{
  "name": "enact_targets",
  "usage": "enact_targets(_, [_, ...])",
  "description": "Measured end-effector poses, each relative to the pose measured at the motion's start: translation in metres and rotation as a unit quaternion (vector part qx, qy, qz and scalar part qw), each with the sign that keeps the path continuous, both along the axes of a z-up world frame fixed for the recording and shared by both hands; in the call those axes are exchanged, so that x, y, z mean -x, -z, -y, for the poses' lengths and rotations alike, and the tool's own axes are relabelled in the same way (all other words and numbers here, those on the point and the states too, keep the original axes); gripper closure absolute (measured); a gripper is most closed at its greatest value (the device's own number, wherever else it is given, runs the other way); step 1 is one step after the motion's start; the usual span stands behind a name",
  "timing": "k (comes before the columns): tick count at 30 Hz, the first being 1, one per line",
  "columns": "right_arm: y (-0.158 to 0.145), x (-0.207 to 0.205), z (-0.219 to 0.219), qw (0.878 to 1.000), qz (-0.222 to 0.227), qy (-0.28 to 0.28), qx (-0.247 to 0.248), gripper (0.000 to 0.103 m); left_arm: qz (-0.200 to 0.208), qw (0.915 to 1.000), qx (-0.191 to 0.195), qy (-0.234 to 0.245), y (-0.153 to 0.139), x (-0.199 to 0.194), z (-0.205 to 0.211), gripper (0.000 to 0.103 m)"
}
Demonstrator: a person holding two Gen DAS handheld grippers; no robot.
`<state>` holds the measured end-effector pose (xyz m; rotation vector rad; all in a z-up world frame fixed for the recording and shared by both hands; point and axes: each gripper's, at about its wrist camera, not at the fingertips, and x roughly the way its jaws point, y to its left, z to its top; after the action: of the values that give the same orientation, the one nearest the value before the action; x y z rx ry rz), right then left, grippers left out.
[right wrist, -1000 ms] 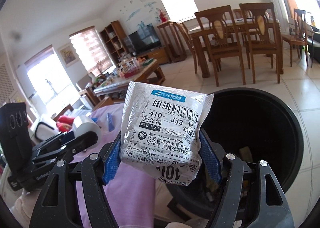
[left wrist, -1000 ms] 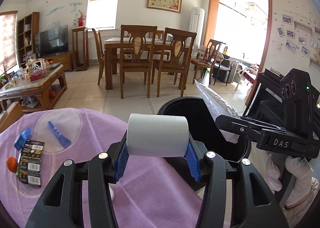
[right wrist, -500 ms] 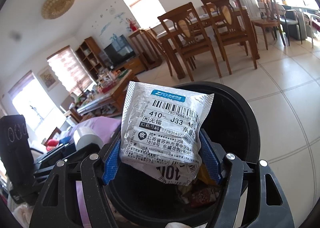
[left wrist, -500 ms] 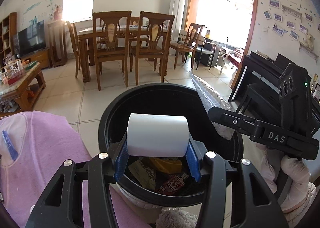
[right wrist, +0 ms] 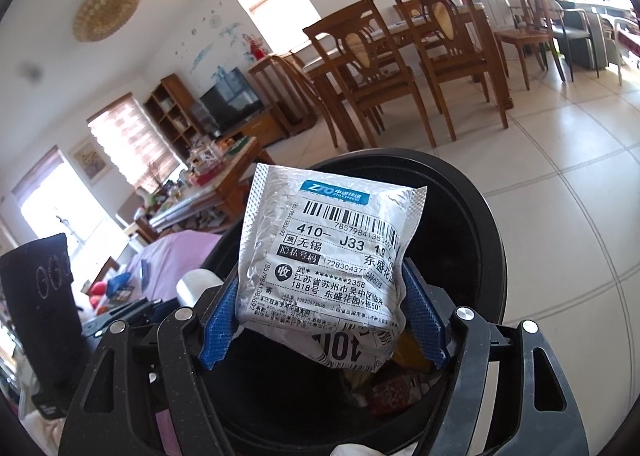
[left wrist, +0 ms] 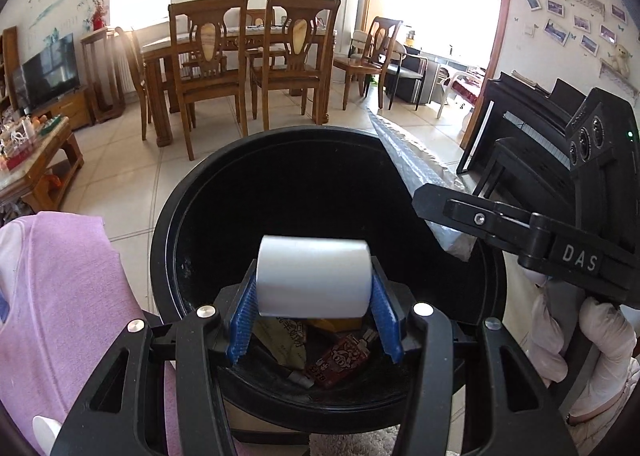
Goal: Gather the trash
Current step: 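Open both tools to drop the roll and bag into the bin, then grasp the blue packet with the left tool while the right tool grasps the blue probiotics tube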
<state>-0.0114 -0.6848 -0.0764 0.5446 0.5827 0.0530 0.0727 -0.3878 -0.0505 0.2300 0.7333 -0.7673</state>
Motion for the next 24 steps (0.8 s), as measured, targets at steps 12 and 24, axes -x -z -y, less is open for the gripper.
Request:
enact_targets(12, [-0.013, 0.001, -0.020, 1.000, 0.005, -0.006, 0.016, 0.015, 0.030, 0.9995, 0.007, 0.004, -0.014, 0.016, -0.009, 0.031])
enact_targets(24, [-0.037, -0.010, -0.069, 0.999, 0.017, -0.037, 0.034, 0.010, 0.036, 0.9975, 0.041, -0.044, -0.037, 0.019, -0.070, 0.024])
